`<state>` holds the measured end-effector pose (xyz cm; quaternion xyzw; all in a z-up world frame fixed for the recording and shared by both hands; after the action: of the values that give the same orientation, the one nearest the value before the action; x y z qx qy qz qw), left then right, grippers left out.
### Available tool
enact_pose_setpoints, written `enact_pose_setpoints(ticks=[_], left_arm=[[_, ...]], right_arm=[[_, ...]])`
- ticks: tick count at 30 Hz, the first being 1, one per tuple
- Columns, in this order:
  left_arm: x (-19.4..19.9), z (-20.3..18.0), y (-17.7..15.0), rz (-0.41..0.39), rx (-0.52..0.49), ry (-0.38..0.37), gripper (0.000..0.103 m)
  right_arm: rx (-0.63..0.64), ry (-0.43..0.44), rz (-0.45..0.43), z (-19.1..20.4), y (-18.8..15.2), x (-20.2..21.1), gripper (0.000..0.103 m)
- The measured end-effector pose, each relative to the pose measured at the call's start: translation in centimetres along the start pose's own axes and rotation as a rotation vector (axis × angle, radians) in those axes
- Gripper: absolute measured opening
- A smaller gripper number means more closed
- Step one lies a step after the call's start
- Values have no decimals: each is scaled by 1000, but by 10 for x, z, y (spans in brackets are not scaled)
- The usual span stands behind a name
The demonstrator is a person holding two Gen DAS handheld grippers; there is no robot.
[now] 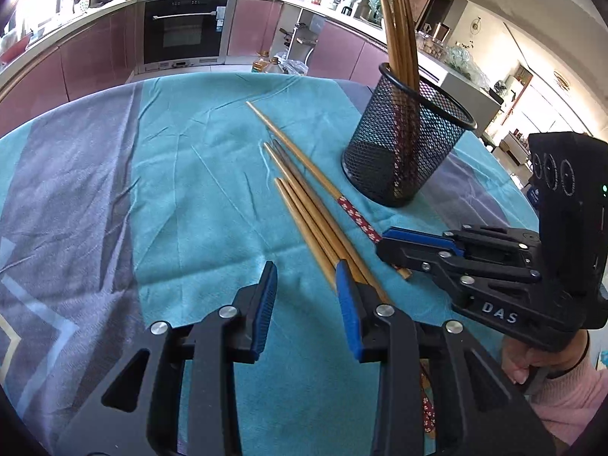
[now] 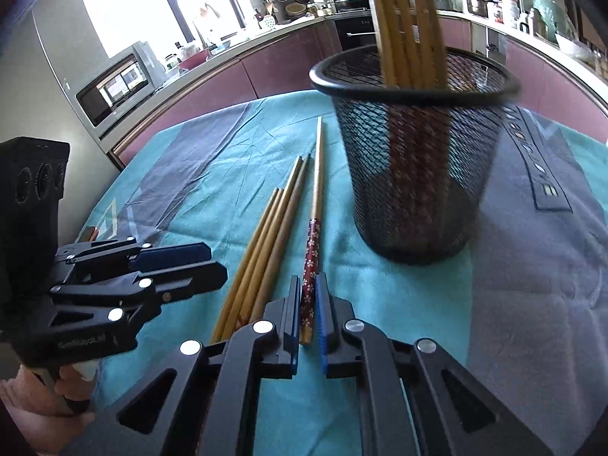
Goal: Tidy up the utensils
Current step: 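Grasp a red-patterned chopstick from the pile with the right gripper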
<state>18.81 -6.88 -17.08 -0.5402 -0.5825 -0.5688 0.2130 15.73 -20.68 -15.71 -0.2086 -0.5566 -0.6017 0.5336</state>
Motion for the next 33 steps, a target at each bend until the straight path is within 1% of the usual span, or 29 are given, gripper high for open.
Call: enact_pose_setpoints(ticks=[4, 7, 8, 9, 11, 12, 14, 15, 17, 20, 22, 24, 28, 33], left_arm=[[-1, -4, -3, 2, -11, -4, 32], [-1, -6, -4, 2, -13, -9, 32], [-1, -6, -4, 3, -12, -9, 32], [-2, -6, -3, 3, -12, -9, 32], [-4, -7, -2, 3, -11, -7, 32], [-5, -7, -2, 3, -9, -6, 32], [-4, -7, -3, 3, -7, -3, 32], [-3, -8, -3, 4, -8, -1, 32], [-3, -8, -4, 5, -10, 6, 32], [-3, -7, -5, 6, -9, 12, 32], [-2, -7, -5, 6, -8, 10, 32], [-2, -6, -4, 5, -8, 10, 32], [-2, -7, -2, 2, -13, 6, 32], [0, -11, 1, -2, -24, -5, 32]], right_arm=[[-9, 5, 22, -3, -26, 14, 6], [35, -6, 70, -1, -44, 25, 8], [61, -19, 82, 2, -47, 28, 11], [73, -34, 85, 3, -48, 30, 20], [118, -81, 70, 8, -43, 32, 26], [130, -101, 62, 9, -37, 30, 26], [134, -102, 51, 12, -24, 21, 26], [140, -120, 43, 13, -17, 16, 26], [148, -149, 37, 13, -4, 5, 26], [152, -159, 32, 15, 15, -7, 22], [152, -159, 31, 17, 23, -12, 17], [143, -147, 30, 15, 26, -15, 7], [109, -113, 23, 10, 26, -13, 6], [90, -70, -20, 7, 21, 5, 6]])
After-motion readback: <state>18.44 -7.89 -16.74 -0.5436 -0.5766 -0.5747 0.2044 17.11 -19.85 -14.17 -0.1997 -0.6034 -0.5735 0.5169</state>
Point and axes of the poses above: each gripper's, at about its wrist camera, not at the fingertips, and x roughly against the way its jaws point, z to its left, y to its top, the point moved 7 cm from there along -x, roughly the way its jaws point, and after that the axes turned 11 degrees about z, right-handed, at the moved point
